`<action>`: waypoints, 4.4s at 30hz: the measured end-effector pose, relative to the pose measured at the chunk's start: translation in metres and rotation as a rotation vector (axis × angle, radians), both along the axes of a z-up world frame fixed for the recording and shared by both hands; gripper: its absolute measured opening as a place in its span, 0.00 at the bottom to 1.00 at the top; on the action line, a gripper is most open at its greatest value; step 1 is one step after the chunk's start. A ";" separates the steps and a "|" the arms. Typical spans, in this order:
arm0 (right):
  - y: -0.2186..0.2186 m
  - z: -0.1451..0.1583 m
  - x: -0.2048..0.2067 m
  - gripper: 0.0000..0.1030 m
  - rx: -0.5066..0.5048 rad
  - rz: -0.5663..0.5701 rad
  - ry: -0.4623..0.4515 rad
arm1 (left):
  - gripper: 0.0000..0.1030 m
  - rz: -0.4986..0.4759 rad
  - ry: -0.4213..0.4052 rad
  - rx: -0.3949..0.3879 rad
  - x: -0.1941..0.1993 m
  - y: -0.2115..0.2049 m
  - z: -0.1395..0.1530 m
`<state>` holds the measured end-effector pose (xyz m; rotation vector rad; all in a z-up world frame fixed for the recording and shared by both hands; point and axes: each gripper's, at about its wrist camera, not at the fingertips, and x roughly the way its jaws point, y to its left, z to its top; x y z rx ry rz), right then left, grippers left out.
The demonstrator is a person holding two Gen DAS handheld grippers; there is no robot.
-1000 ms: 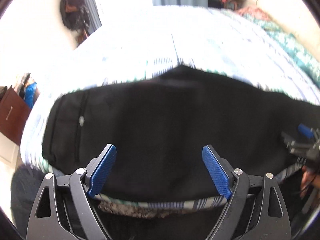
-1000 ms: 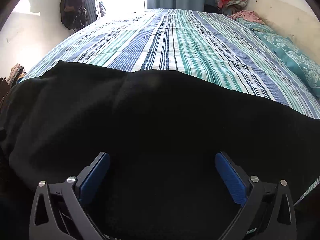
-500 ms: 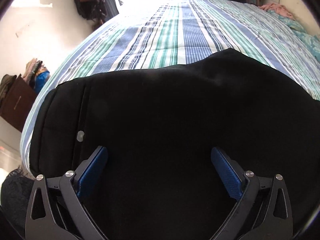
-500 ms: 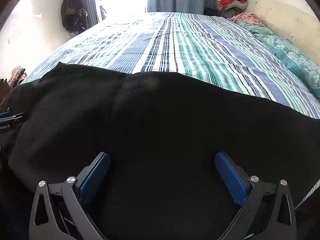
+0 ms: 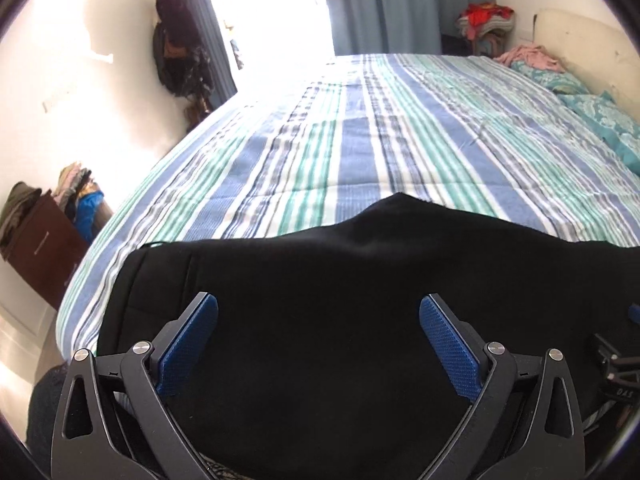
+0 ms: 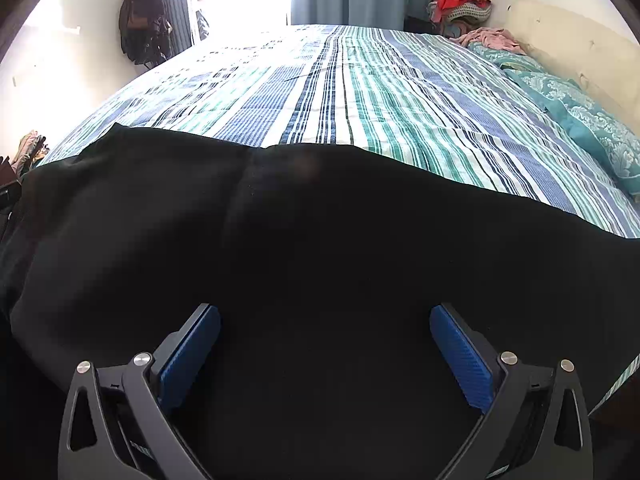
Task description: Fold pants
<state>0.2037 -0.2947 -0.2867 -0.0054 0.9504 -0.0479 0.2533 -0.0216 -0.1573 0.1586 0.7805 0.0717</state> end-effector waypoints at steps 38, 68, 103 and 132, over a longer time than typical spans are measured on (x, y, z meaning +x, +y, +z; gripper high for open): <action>-0.195 0.008 -0.020 1.00 0.032 -0.502 -0.030 | 0.99 -0.079 0.177 -0.008 0.016 -0.012 -0.072; -0.189 0.006 -0.028 1.00 0.012 -0.502 -0.052 | 0.99 -0.078 0.178 -0.008 0.016 -0.012 -0.072; -0.200 0.018 -0.026 1.00 0.047 -0.500 -0.022 | 0.99 -0.078 0.183 -0.006 0.015 -0.012 -0.073; -0.445 0.021 -0.050 0.54 0.456 -0.371 0.102 | 0.99 -0.059 0.209 0.001 0.019 -0.014 -0.073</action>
